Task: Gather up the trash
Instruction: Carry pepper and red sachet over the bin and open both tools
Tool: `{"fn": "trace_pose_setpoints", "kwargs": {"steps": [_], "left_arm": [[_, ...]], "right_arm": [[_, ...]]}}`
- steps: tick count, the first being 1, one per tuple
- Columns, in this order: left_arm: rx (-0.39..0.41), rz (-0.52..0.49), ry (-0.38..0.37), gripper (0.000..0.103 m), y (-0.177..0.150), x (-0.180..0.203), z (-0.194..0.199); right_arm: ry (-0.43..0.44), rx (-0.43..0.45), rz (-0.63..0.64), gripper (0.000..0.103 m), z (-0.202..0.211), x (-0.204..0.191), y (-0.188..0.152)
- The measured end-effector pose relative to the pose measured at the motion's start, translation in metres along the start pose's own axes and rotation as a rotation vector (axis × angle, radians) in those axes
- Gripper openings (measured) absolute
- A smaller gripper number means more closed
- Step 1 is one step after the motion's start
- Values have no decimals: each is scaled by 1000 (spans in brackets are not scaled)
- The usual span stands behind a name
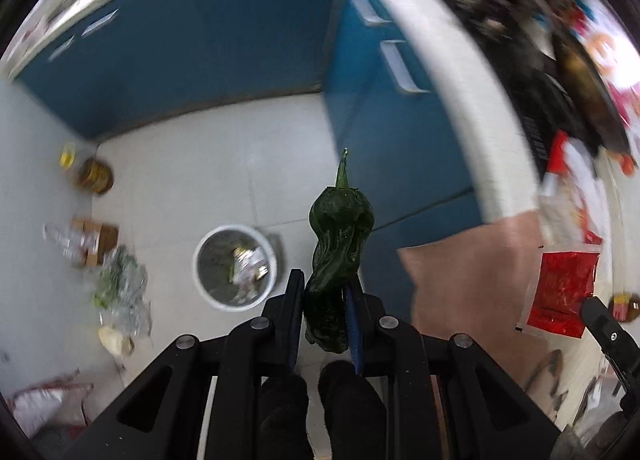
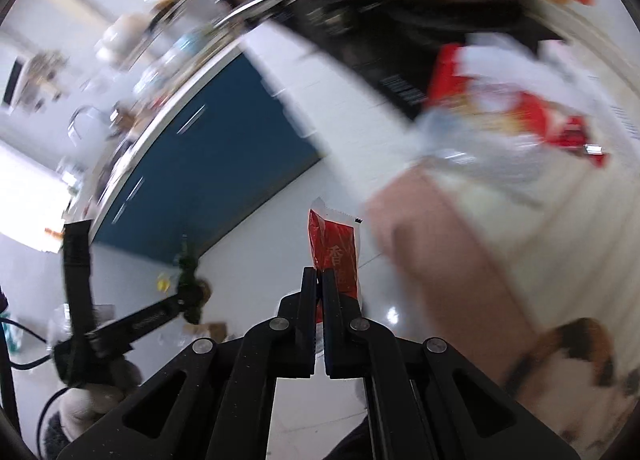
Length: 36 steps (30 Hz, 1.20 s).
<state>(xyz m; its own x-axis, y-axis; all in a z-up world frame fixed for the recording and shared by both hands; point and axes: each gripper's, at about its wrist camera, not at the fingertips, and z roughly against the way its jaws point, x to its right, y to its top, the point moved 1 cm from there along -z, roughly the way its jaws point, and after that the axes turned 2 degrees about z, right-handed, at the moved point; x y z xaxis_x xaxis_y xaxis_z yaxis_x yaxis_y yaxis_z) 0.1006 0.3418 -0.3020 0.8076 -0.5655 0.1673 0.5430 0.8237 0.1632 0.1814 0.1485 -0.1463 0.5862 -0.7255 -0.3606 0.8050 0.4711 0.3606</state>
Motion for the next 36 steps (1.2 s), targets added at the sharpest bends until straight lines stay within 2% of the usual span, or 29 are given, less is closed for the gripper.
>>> {"fn": "trace_pose_setpoints", "kwargs": {"steps": [3,8,14,17,20,21,23,24,25,27,29,31,34,36], "left_arm": [[-46,101,13,16,-7,-59,-33],[-129,233,37,16,-19,-148,-123],[-220,317,81,17,-34,-234,-250],[-257,338,74,21,-41,-263,-306],[-293,376,49,22,-51,-285,-356],[-302,375,52,25,-54,-288,-364],[-312,368,67,53,-59,-292,-380],[-312,367,82,83,-62,-295,-384],[-306,365,94,96,-63,-296,-383],[-296,357,137,96,-66,-296,-374],[-273,348,178,96,-67,-298,-359],[-231,337,220,97,-69,-299,-335],[-142,314,265,97,-70,-296,-288],[-91,301,288,97,-71,-290,-252]], "right_arm": [[51,-69,31,2,-45,-32,-15],[100,-225,71,2,-175,-71,-63],[134,-384,63,2,-350,-74,-124],[143,-444,68,2,-434,-69,-152],[107,-515,88,3,-511,-61,-177],[76,-555,89,5,-539,-55,-188],[38,-602,85,20,-570,-42,-201],[23,-608,85,41,-578,-37,-201],[0,-610,86,53,-583,-33,-204],[-28,-595,110,54,-579,-32,-203],[-96,-562,190,68,-565,-40,-197],[-173,-514,290,93,-544,-50,-191],[-256,-446,414,102,-502,-75,-180],[-284,-405,473,102,-470,-92,-173]]}}
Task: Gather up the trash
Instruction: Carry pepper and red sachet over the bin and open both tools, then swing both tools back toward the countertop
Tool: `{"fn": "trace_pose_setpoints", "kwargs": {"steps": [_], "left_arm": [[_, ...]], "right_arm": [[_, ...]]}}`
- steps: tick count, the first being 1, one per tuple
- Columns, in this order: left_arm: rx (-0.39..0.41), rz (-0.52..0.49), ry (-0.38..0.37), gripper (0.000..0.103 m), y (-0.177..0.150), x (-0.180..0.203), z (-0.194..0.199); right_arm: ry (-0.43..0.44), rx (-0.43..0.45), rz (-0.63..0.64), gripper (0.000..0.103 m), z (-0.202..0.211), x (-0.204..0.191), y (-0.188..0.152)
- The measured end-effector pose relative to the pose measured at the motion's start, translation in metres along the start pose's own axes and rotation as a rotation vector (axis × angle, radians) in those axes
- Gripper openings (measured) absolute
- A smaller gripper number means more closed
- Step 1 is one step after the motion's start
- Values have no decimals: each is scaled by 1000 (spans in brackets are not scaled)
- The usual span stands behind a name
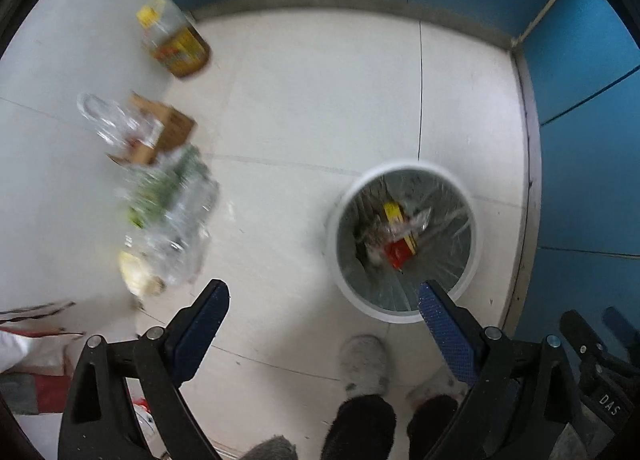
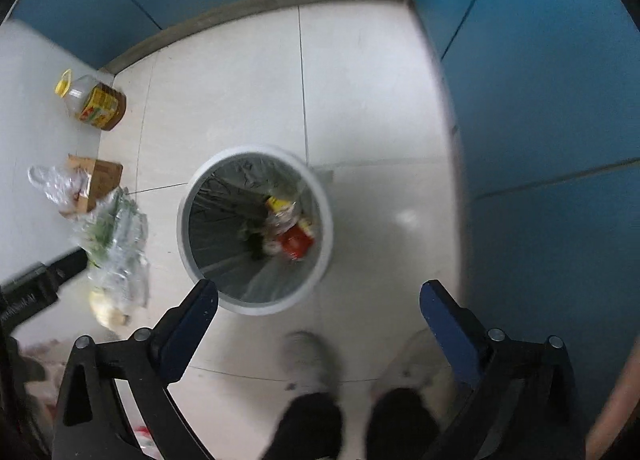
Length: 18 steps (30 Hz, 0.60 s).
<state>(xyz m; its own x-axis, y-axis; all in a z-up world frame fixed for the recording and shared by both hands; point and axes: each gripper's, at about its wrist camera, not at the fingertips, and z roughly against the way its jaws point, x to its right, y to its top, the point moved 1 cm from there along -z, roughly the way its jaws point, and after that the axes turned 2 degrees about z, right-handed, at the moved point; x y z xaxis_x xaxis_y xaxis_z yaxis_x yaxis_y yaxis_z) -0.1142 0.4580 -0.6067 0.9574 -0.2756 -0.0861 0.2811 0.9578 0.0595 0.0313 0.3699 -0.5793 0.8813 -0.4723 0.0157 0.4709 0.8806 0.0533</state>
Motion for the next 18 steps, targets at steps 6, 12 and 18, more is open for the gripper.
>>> {"fn": "trace_pose_setpoints", "kwargs": {"steps": [6,12,18], "left_arm": [[113,-15,-40,103,-20,-10,116],[176,-44,-79,103,-46,-16,219],[218,-56,-137,103,-73,-22,305]], "right_arm": [[-37,89,70,103,116,-9,-7],[-8,152,75,103,233,-14,-33],[33,211,68,103,337,-18,-64]]}}
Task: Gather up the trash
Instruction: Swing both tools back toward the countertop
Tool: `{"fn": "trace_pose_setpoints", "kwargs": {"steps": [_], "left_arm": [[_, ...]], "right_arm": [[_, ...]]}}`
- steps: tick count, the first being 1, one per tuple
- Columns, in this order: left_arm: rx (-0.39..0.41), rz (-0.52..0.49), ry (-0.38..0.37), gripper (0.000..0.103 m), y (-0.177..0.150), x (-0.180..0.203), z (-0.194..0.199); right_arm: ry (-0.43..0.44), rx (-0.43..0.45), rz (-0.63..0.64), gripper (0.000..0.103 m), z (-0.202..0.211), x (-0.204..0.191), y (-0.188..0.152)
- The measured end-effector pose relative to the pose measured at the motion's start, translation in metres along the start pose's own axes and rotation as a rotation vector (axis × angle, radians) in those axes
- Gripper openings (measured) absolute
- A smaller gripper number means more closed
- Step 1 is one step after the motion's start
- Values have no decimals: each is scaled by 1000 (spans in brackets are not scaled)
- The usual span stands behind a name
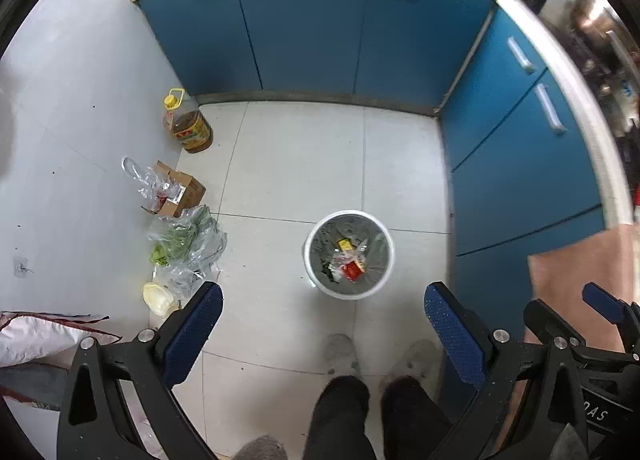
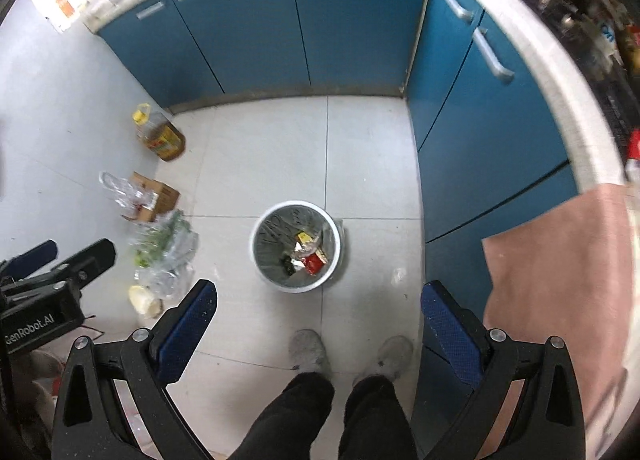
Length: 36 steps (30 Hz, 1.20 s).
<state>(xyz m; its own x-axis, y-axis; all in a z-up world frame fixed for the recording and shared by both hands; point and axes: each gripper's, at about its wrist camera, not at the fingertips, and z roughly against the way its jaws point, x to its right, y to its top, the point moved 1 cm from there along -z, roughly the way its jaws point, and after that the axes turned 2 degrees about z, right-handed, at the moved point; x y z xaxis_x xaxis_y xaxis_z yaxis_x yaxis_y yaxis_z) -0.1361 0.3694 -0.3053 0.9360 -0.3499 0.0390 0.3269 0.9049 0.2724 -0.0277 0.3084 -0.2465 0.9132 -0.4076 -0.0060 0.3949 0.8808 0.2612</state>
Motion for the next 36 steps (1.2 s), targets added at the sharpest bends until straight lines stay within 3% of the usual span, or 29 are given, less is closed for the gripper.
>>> {"fn": "trace_pose_setpoints", "kwargs": {"steps": [8,11,13,19,22,28,32,36], "left_arm": [[70,-24,6,103,-12,5,75],[96,-29,84,103,-12,11,98],[137,-35,135,103,-12,19,112],[252,-113,122,103,5,81,142],[310,-174,92,103,17,135,155],[306,-334,15,103,36,278,158],[259,-428,-32,103,30,389,142],[195,-524,-47,103,17,485,113]], "right_arm": [[50,77,-26,103,94,3,-16],[92,118,-61,103,123,13,-21],[148,151,-109,103,141,26,-25],[180,242,-263,103,180,88,-30],[145,295,-342,103,202,139,-32],[5,326,-532,103,224,274,-50],[-189,271,-632,103,218,388,-73],[-282,183,-729,103,192,496,-99]]}}
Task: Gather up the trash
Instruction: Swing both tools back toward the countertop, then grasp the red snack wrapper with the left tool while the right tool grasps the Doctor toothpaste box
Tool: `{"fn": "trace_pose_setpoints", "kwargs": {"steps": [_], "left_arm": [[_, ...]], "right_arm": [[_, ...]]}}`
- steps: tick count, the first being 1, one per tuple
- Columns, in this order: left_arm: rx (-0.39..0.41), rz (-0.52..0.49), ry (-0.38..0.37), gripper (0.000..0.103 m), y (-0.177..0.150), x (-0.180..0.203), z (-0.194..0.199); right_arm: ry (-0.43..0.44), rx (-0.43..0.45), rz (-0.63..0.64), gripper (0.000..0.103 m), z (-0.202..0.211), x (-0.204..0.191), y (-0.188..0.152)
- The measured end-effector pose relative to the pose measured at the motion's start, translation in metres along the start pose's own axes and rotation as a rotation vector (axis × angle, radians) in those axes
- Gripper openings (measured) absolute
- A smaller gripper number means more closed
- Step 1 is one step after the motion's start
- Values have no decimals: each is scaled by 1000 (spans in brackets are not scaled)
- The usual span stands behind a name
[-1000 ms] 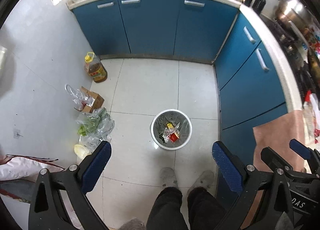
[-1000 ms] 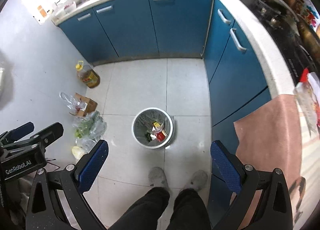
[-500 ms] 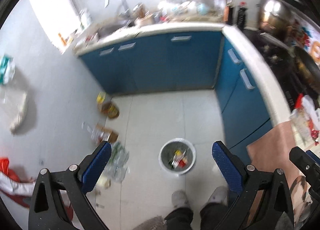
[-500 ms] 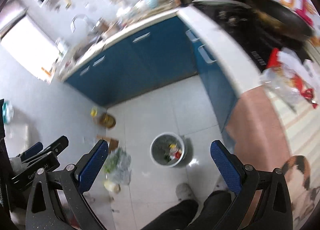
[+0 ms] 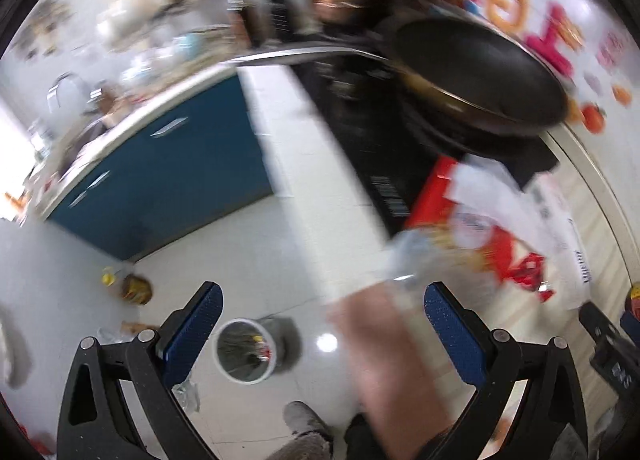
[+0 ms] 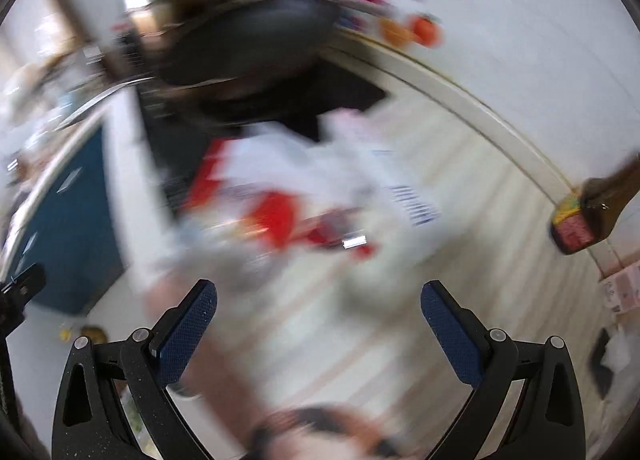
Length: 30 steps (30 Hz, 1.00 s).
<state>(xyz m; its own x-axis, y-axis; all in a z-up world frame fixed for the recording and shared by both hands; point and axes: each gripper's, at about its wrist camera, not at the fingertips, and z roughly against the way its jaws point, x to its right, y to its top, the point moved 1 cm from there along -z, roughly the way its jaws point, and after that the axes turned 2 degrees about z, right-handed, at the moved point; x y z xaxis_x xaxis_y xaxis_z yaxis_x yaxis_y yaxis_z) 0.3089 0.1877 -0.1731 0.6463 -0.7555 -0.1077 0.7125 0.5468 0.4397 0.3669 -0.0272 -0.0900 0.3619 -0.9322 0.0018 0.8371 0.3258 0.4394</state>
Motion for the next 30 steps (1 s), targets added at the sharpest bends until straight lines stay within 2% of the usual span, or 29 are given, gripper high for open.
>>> {"fn": "trace_pose_setpoints", "kwargs": {"steps": [1,4,7,10,11,12,13,15,18,23,24,26,27,28,29,30], "left_arm": [[-16,-22,-1,103,5,24,-9],[-52,-83,9,103,18,73,-40],[-84,-141,7,103,26,110,-61],[-112,-170,-14,103,24,128,-72],[-123,-174,-27,102,23,134,-75],[-141,-180,-49,102,20,139,-76],[-154,-185,-69,102,18,145,-79],[-178,-207,-127,102,12,157,-78],[-195,-292,-192,102,-4,185,-71],[-211,-406,-217,102,-23,225,-75],[-210,-422,-218,98,-25,232,-76],[-210,-455,-211,79,-29,245,-79],[-209,-473,-209,50,-31,250,-80],[-207,-504,-200,10,-34,257,-82],[-209,-527,-189,2,-37,262,-83],[-205,-542,-185,2,-40,265,-81]], "right_arm": [[-22,-24,-15,103,-21,24,15],[-25,-82,-20,103,-70,59,45],[22,-128,13,102,-108,68,65],[53,-166,73,97,-142,60,75],[60,-181,84,90,-150,55,75],[76,-206,88,63,-161,55,75],[80,-221,82,47,-168,58,73],[92,-208,25,42,-165,73,66],[75,-175,-65,40,-152,101,49],[47,-149,-210,40,-132,149,7],[39,-147,-222,40,-129,155,1],[26,-140,-237,39,-123,160,-5],[19,-138,-243,39,-122,163,-8],[13,-135,-252,39,-121,167,-11],[9,-132,-258,39,-121,172,-12],[1,-127,-258,39,-119,173,-14]]}}
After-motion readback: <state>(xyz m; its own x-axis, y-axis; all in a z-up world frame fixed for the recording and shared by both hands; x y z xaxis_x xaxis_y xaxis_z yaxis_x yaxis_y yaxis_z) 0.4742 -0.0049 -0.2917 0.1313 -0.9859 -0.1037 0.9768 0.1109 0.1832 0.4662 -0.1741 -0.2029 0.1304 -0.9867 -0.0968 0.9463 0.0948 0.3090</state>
